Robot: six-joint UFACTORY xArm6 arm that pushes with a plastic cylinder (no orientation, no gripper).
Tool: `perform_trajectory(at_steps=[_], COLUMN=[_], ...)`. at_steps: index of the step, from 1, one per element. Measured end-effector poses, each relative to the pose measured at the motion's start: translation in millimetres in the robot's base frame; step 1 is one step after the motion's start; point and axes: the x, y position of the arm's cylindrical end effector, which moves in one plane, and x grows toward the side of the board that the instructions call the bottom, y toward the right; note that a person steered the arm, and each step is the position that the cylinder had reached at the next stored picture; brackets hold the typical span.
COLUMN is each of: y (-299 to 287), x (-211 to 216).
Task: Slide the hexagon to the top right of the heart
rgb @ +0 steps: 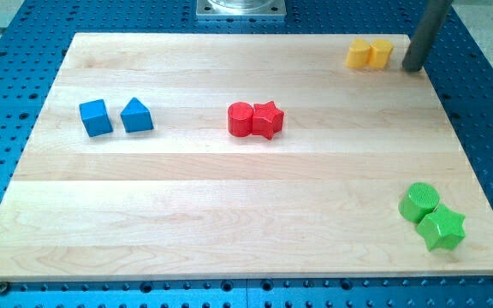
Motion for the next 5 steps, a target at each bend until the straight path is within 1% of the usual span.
perform_trajectory(at_steps=[3, 5], y=[-8, -29], x=[-4, -26])
